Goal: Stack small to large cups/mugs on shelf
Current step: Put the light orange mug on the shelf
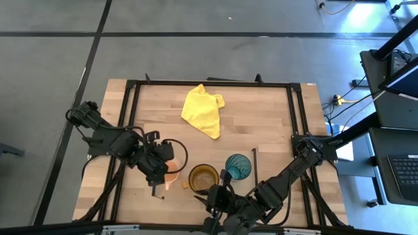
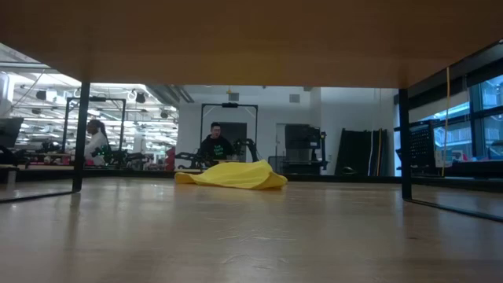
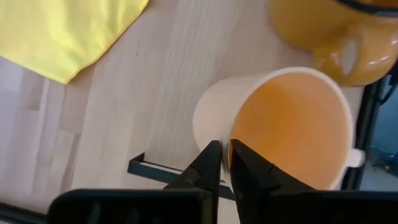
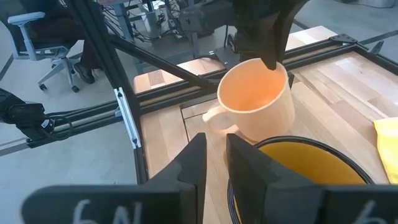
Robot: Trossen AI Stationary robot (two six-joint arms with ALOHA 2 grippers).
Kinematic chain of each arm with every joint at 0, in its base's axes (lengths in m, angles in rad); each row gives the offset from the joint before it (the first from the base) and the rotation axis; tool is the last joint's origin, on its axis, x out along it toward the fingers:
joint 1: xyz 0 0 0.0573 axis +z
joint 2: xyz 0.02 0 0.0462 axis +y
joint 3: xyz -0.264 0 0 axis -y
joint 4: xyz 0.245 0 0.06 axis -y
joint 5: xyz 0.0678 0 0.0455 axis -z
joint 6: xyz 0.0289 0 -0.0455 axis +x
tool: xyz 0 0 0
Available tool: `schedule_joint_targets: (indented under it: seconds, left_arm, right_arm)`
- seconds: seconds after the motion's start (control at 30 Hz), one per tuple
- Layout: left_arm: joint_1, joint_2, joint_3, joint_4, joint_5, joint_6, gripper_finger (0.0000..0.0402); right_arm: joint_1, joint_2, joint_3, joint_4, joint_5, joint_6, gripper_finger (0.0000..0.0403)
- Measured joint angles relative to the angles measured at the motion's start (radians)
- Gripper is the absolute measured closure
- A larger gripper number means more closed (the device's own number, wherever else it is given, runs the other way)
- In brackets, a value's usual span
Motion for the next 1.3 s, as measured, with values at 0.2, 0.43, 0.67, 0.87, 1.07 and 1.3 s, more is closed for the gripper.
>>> schedule_joint_targets:
  seconds: [0.2,0.43,0.67,0.87,1.07,1.3]
  left_arm:
    - [0.000,0.000,-0.004,-0.009,0.001,0.005,0.0390]
    - [0.001,-0.001,-0.009,-0.006,-0.013,0.030,0.0381]
    - [0.004,-0.001,-0.060,-0.004,-0.018,0.033,0.0382]
    - [0.004,-0.002,-0.061,0.005,0.004,0.023,0.0385]
    - [0.004,-0.002,-0.062,0.031,0.028,-0.012,0.0372]
    - [0.004,-0.002,-0.062,0.025,0.045,-0.027,0.0376]
  right_arm:
    - [0.000,0.000,0.000,0.001,0.000,0.005,0.0338]
    - [0.000,0.000,0.000,0.020,0.000,0.004,0.0338]
    - [0.000,0.000,0.000,0.041,0.001,0.004,0.0338]
    - [0.000,0.000,0.000,0.045,0.001,0.004,0.0338]
    - [0.000,0.000,0.000,0.045,0.001,0.003,0.0338]
    - [0.000,0.000,0.000,0.045,0.001,0.003,0.0338]
